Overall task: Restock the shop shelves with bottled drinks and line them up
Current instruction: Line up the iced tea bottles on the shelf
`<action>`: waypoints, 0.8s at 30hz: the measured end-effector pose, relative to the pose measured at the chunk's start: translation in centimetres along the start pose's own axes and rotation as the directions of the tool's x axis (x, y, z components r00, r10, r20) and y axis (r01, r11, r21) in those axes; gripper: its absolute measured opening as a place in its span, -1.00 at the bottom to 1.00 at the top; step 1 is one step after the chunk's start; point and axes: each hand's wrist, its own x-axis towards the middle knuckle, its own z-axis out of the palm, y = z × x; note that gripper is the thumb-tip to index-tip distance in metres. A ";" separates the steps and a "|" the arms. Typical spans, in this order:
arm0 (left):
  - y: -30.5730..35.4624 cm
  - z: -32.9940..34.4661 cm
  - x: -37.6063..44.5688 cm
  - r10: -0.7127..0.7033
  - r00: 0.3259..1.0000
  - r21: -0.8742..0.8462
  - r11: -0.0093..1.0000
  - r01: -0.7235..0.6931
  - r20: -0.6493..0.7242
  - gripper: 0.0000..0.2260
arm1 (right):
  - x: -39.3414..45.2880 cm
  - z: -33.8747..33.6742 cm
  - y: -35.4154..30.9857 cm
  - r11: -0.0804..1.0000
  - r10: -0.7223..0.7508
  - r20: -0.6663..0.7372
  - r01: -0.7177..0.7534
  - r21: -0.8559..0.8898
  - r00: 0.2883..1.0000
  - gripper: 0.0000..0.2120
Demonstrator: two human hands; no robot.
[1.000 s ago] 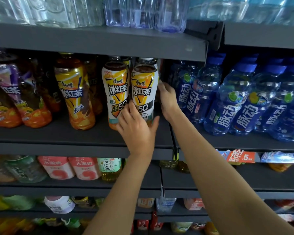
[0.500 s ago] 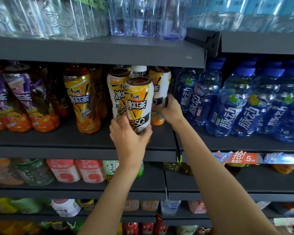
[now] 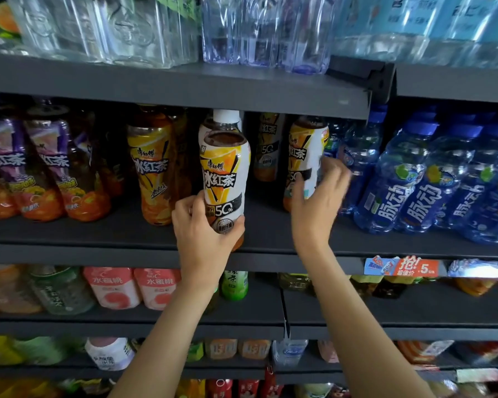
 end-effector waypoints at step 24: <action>-2.6 -1.6 1.1 -0.011 1.000 -0.052 0.999 0.012 0.016 -0.41 | 1.6 13.0 1.3 0.886 0.448 0.168 -0.461 0.048 0.878 -0.52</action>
